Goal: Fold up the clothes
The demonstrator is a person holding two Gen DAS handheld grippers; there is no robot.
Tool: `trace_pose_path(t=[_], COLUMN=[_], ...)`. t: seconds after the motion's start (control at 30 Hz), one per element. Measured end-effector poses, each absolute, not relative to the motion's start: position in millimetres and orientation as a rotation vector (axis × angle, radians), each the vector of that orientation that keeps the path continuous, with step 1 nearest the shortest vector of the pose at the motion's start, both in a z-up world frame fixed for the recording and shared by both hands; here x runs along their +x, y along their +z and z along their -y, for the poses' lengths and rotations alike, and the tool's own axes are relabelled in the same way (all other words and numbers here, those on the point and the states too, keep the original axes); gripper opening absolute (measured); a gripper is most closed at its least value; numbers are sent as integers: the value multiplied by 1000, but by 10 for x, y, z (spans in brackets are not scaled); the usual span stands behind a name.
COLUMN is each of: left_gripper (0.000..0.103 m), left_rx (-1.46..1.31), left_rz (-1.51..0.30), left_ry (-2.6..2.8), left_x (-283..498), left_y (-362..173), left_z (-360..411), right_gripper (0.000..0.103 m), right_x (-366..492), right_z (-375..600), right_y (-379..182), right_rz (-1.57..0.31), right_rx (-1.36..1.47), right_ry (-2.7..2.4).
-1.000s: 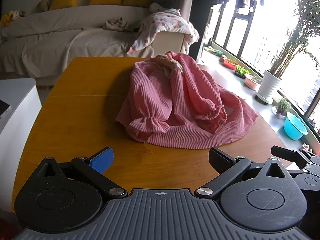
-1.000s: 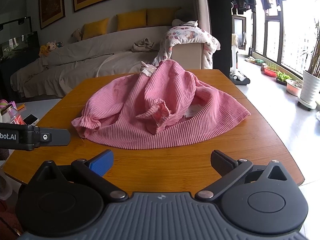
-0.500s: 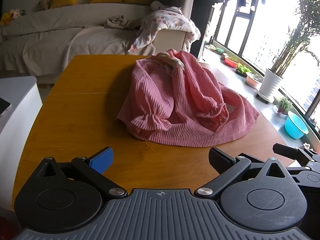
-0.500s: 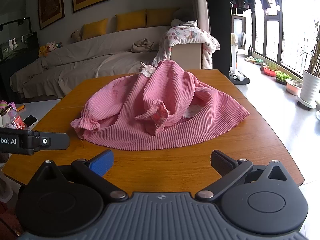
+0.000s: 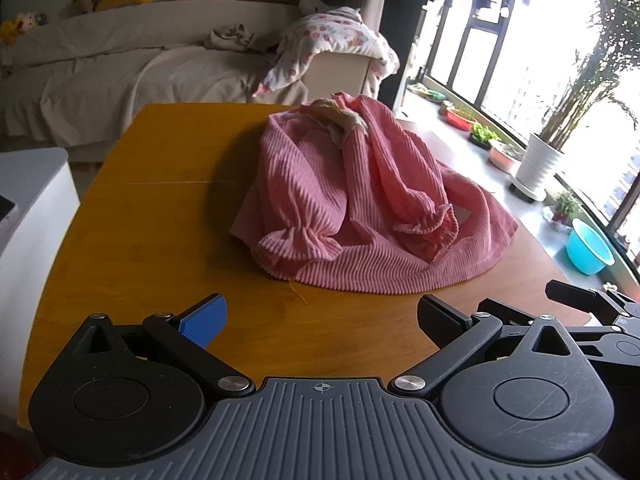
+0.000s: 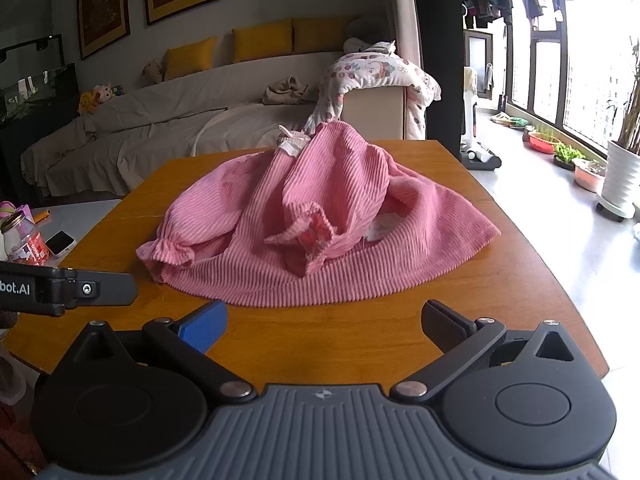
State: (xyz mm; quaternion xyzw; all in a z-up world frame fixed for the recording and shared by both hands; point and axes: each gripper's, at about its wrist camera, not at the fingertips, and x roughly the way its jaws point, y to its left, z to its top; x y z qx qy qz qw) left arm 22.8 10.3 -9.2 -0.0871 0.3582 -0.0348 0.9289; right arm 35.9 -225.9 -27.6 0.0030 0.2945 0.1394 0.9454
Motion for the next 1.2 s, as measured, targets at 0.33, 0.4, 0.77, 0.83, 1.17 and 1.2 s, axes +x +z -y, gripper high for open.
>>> trace_pose_path(t=[0.33, 0.4, 0.77, 0.83, 1.17, 1.2], left_gripper=[103, 103, 103, 103, 103, 103], left_rx=[-357, -369, -382, -397, -476, -463], left_rz=[-731, -734, -859, -845, -844, -857], left_ry=[-305, -357, -371, -386, -485, -500], left_x=[965, 1171, 1971, 1945, 1595, 1509], left_y=[-64, -87, -503, -536, -587, -581], left_z=[-246, -215, -251, -285, -578, -582], right_gripper=[103, 103, 103, 103, 103, 103], right_x=[1214, 1432, 2358, 2397, 1988, 1935], right_z=[2512, 2545, 2655, 2690, 2816, 2828], right_y=[-247, -281, -512, -552, -595, -596], right_rz=[-714, -746, -845, -841, -888, -894], right_rx=[200, 240, 450, 496, 548, 550], right_ry=[267, 261, 295, 307, 457, 474])
